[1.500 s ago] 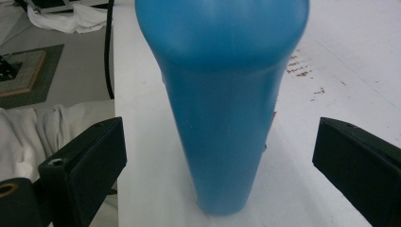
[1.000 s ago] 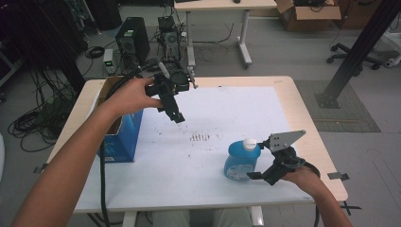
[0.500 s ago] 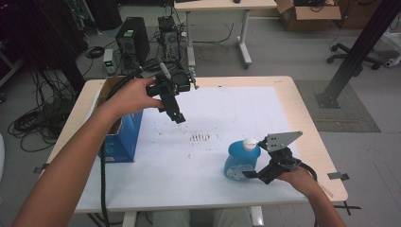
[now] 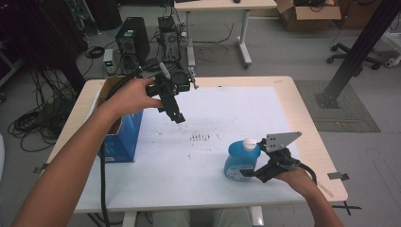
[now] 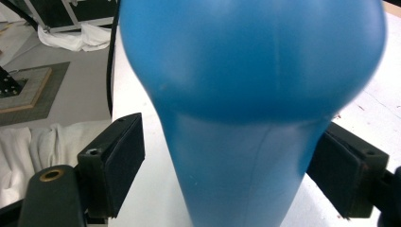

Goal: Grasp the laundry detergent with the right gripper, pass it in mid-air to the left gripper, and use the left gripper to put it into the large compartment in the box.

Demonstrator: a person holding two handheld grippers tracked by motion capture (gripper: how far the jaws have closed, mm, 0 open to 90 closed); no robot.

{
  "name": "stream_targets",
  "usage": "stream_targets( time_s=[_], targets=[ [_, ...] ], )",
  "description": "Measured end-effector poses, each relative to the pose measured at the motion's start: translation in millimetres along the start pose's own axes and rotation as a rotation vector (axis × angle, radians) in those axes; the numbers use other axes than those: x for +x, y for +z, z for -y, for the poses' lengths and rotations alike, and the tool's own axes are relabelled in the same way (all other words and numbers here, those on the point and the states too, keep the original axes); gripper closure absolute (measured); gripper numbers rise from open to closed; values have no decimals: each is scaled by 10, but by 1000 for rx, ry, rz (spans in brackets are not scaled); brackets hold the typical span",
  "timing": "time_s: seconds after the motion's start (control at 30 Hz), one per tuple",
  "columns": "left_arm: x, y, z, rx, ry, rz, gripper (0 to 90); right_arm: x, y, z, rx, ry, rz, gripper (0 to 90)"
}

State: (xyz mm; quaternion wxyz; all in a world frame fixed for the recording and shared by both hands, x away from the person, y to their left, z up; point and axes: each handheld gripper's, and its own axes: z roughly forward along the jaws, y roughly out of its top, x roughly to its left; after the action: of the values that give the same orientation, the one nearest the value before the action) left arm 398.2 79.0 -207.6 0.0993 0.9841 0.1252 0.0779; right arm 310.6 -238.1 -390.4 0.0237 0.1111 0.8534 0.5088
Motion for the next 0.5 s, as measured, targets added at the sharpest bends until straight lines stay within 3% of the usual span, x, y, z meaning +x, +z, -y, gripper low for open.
stream_targets(
  time_s=[0.5],
  targets=[
    [3, 4, 6, -3, -3, -1, 49, 6, -21, 11, -18, -16, 3, 298]
  ],
)
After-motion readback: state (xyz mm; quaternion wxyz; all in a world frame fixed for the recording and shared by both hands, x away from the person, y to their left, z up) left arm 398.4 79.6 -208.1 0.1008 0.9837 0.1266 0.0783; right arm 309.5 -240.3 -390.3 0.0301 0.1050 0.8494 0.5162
